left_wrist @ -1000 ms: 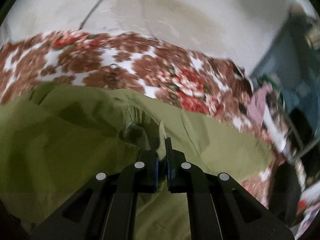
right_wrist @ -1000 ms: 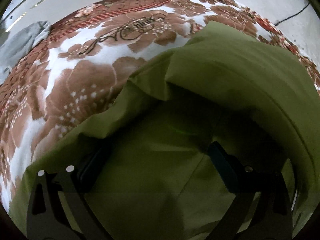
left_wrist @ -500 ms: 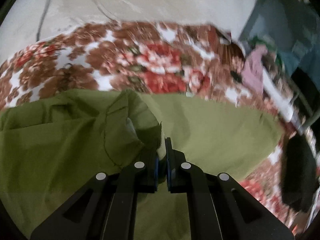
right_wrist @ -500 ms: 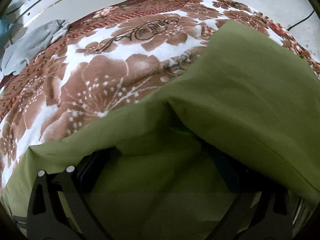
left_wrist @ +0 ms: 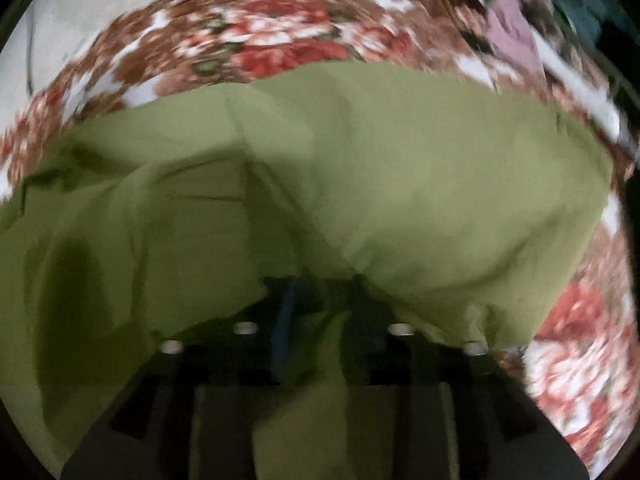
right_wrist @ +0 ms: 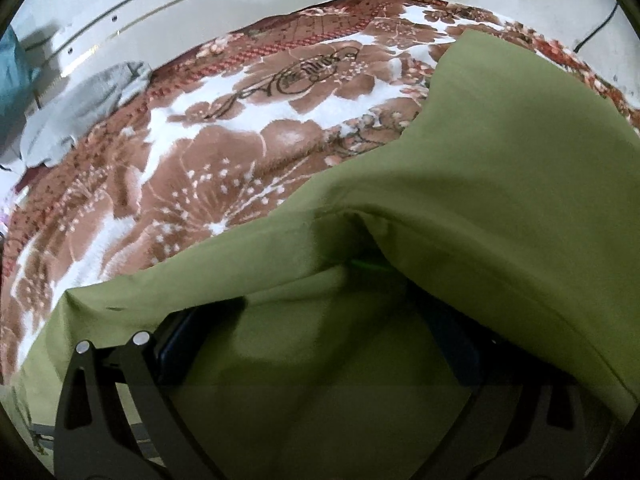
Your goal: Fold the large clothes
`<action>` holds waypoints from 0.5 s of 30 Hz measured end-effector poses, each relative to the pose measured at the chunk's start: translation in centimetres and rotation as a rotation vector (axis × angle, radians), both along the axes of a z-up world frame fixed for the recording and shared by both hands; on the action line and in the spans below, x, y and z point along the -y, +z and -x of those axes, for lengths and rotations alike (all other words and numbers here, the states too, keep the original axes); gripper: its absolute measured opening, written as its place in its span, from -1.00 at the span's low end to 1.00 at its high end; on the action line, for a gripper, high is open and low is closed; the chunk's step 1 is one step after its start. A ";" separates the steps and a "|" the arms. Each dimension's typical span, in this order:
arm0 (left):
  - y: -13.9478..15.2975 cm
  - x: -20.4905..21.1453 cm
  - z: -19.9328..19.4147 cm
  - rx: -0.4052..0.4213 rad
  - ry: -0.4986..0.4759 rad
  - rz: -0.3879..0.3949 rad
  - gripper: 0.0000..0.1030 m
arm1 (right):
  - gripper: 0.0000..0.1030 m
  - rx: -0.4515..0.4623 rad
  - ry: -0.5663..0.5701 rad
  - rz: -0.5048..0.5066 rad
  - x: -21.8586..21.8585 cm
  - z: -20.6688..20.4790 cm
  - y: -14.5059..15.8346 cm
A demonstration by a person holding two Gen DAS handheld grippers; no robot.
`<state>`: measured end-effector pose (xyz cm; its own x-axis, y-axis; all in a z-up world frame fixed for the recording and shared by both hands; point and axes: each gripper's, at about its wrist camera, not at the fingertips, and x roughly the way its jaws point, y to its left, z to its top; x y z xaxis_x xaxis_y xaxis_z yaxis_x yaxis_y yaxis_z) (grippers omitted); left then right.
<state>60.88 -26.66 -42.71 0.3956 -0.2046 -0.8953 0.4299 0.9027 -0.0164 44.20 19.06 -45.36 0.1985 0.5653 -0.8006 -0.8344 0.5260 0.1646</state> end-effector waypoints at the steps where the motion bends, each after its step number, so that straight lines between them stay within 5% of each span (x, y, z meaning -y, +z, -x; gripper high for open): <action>1: 0.1 0.5 0.0 0.014 -0.006 -0.027 -0.19 | 0.93 -0.014 0.010 -0.012 0.3 -0.1 0.2; 4: 0.7 0.4 -0.4 -0.072 0.025 0.054 0.31 | 0.93 -0.076 0.030 -0.066 1.9 -0.1 0.7; 9: 4.7 0.3 1.7 -0.071 0.057 0.138 0.41 | 0.91 -0.092 -0.034 -0.081 5.5 0.6 2.3; 15: 15.4 -5.7 3.6 0.068 0.129 0.174 0.59 | 0.91 0.030 -0.104 0.039 12.2 2.1 3.3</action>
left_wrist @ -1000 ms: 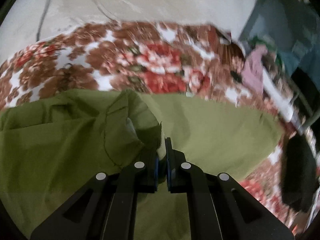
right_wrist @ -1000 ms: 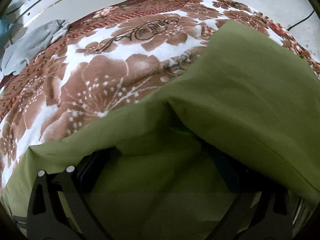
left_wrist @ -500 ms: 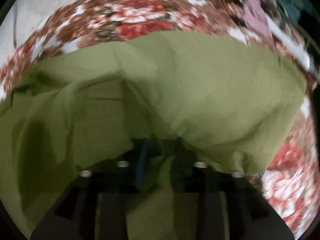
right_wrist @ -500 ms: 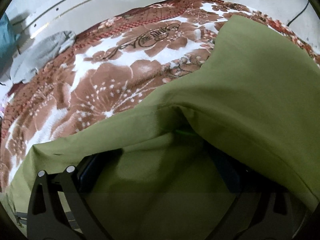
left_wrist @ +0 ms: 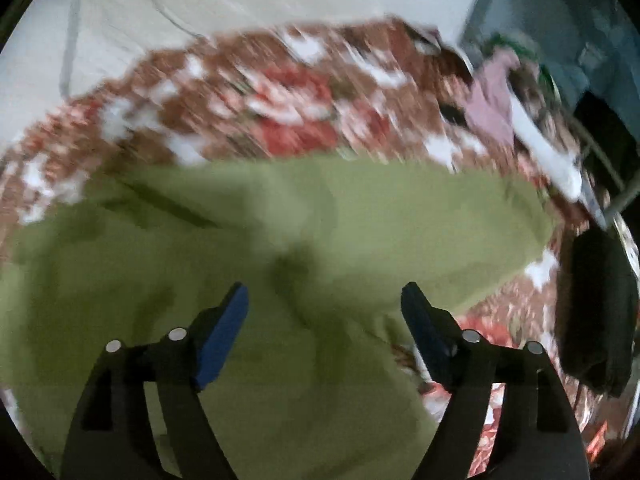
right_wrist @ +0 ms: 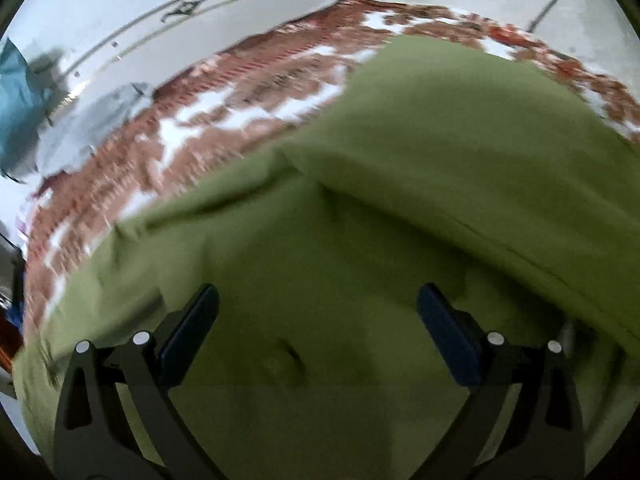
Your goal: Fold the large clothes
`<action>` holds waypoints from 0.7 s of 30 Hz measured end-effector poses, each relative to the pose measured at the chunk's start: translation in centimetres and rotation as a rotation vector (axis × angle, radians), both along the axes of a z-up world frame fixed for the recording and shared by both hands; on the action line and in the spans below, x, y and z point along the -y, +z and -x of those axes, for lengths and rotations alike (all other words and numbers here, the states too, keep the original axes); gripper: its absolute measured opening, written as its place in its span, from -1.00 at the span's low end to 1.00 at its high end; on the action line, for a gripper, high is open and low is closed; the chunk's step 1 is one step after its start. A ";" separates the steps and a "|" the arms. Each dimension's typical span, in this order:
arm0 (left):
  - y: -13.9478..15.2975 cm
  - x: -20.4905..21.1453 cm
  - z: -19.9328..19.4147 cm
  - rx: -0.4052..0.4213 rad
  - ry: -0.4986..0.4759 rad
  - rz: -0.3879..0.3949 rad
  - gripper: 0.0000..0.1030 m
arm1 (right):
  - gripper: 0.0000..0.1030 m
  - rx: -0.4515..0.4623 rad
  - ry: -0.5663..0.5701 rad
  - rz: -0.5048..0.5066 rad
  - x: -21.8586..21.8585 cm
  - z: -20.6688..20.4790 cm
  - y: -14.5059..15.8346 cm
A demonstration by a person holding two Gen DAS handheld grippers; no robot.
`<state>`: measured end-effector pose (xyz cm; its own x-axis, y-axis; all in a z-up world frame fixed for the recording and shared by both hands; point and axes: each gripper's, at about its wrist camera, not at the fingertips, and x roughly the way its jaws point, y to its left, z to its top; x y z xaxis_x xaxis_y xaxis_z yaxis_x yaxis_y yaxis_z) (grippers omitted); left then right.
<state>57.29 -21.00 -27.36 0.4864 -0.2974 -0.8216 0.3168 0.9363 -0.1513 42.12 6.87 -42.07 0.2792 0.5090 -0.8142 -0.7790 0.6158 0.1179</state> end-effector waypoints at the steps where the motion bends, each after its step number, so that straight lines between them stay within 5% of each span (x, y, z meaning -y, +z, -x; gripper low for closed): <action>1: 1.2 -1.4 -0.2 0.007 0.019 0.005 0.61 | 0.90 0.007 -0.009 0.018 1.0 0.0 -0.1; 4: 4.0 -7.0 -1.0 0.021 0.099 -0.003 0.62 | 0.91 0.031 -0.052 0.089 5.6 -0.2 0.0; 7: 3.9 -12.0 -1.0 0.027 0.143 -0.100 0.70 | 0.91 0.026 -0.085 0.146 10.0 -1.1 0.5; 12: 0.0 -19.5 1.1 0.052 0.089 -0.355 0.73 | 0.91 0.062 -0.189 0.192 17.3 -4.6 2.7; 18: -4.5 -29.8 4.1 0.001 0.152 -0.384 0.76 | 0.91 0.039 -0.464 0.163 23.9 -12.4 4.6; 21: -6.5 -34.2 5.1 -0.045 0.244 -0.424 0.76 | 0.91 0.170 -0.553 0.320 25.0 -16.0 4.9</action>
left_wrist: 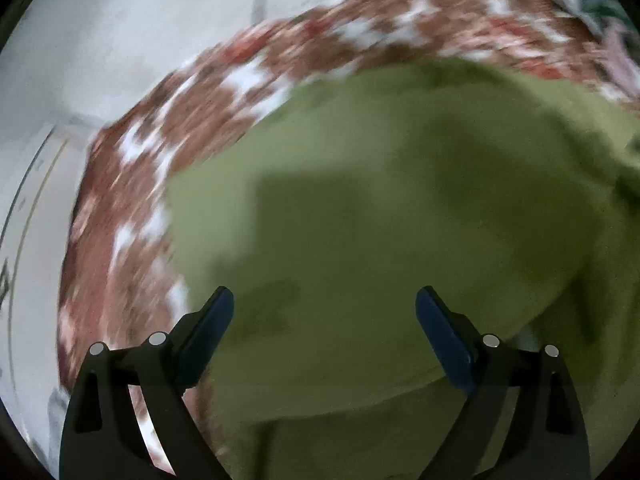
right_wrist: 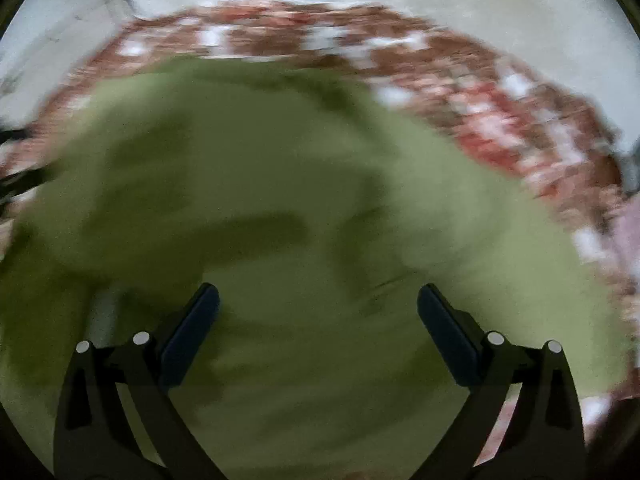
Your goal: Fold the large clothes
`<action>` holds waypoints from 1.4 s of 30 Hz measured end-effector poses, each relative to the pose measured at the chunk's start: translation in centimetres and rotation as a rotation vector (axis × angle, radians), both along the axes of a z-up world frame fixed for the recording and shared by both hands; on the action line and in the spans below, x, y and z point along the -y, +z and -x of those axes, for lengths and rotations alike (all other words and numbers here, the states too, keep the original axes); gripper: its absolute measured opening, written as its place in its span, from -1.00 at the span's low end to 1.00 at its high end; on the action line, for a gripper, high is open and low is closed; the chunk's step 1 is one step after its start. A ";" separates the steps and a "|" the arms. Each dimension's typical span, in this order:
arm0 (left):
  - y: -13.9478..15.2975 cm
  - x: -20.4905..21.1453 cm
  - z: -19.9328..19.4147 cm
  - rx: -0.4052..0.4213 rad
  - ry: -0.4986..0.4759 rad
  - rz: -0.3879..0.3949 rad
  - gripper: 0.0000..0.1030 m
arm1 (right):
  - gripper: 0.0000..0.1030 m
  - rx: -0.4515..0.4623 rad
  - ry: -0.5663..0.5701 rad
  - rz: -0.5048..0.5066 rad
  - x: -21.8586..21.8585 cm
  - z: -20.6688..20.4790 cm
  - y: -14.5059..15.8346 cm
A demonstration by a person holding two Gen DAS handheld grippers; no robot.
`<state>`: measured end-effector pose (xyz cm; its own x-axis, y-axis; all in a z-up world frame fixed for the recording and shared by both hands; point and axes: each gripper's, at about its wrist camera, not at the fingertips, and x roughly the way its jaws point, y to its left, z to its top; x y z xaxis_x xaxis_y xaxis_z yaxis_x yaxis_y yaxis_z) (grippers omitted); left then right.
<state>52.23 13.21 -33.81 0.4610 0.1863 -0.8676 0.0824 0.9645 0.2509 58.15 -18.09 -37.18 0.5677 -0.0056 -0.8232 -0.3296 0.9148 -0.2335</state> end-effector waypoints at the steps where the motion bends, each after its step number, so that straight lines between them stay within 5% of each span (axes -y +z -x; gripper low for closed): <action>1: -0.6 -1.6 0.4 -0.011 0.030 0.020 0.76 | 0.91 0.021 -0.012 0.020 0.4 -1.3 -0.1; 7: -3.3 -4.6 0.4 -0.042 0.073 0.152 0.76 | 0.91 -0.064 -0.125 -0.020 3.2 -5.7 -2.8; 10: -4.9 -4.9 0.5 -0.057 0.084 0.159 0.76 | 0.91 -0.094 -0.153 0.050 3.4 -6.3 -4.4; 14: -6.3 -5.7 0.7 -0.079 0.104 0.150 0.76 | 0.91 -0.172 -0.206 -0.017 5.1 -6.9 -6.1; 18: -7.1 -7.1 1.2 -0.100 0.139 0.106 0.81 | 0.91 -0.148 -0.187 -0.013 6.1 -6.5 -6.1; 22: -6.5 -8.0 1.6 -0.121 0.191 0.100 0.80 | 0.91 -0.177 -0.240 -0.127 8.7 -6.6 -5.7; 30: 0.2 3.2 3.7 -0.015 0.014 0.201 0.81 | 0.91 -0.149 -0.257 -0.210 11.8 -4.5 -2.2; 34: -0.4 9.9 4.0 0.006 -0.042 0.297 0.82 | 0.91 -0.144 -0.298 -0.198 15.5 -2.1 -1.1; 42: -2.3 22.9 3.0 0.013 -0.164 0.363 0.82 | 0.91 -0.176 -0.394 -0.218 25.2 2.2 -1.6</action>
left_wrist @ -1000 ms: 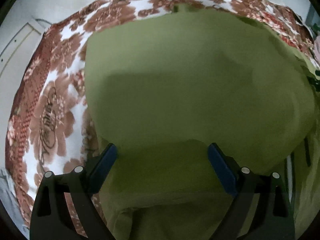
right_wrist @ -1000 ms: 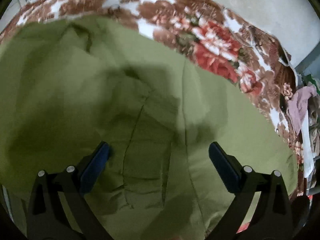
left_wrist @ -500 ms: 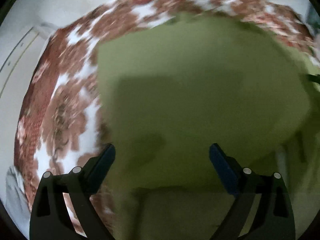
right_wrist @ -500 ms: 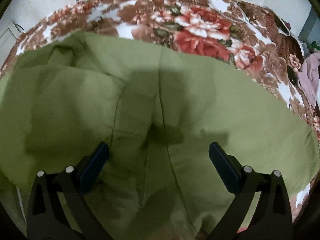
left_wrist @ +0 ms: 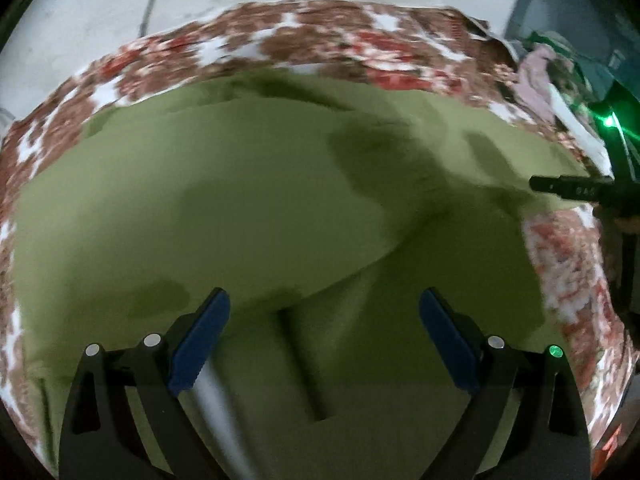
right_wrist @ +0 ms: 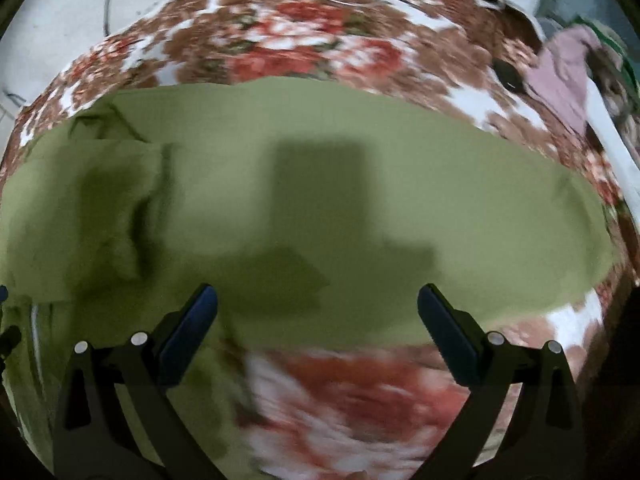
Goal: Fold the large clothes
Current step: 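Grasp the jacket hem with the right tool and fold it over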
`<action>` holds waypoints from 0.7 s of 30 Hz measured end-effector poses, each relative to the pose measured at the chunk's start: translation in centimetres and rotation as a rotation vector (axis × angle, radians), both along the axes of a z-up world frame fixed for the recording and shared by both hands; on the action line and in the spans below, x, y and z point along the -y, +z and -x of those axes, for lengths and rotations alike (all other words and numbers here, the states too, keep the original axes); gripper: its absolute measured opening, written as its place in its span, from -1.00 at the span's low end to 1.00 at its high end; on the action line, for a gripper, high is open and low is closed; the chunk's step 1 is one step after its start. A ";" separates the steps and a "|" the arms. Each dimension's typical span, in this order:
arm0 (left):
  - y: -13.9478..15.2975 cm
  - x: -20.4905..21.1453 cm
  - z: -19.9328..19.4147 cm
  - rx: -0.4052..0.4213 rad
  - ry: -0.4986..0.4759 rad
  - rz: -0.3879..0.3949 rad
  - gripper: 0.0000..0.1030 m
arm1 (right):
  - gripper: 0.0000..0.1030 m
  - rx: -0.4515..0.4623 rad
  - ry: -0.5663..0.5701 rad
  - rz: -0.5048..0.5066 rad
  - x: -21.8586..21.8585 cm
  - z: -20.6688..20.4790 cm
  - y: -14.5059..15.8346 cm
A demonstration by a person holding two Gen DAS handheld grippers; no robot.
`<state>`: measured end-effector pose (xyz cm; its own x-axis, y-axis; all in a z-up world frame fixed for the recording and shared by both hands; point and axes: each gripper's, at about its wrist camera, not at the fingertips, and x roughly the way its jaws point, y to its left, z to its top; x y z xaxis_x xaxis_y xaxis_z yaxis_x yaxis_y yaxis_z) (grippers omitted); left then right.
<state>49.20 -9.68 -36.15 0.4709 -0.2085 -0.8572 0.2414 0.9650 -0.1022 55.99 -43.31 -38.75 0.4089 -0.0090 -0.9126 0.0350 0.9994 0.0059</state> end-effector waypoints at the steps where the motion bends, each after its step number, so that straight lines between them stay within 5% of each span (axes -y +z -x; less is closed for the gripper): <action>1: 0.0 1.1 -0.3 0.001 -0.007 0.000 0.82 | 0.91 -0.001 -0.022 0.000 1.3 0.3 0.0; 13: -0.3 12.0 -3.7 -0.002 -0.074 -0.024 0.82 | 0.91 -0.026 -0.236 -0.024 18.4 4.1 1.1; 21: -1.2 15.1 -5.0 -0.011 -0.070 -0.031 0.82 | 0.91 -0.039 -0.418 -0.259 30.4 4.7 0.8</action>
<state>54.16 -24.79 -37.34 0.4465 -0.2139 -0.8689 0.3073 0.9486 -0.0756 51.25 -73.66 -37.95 0.3846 0.0643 -0.9208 0.4377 0.8656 0.2432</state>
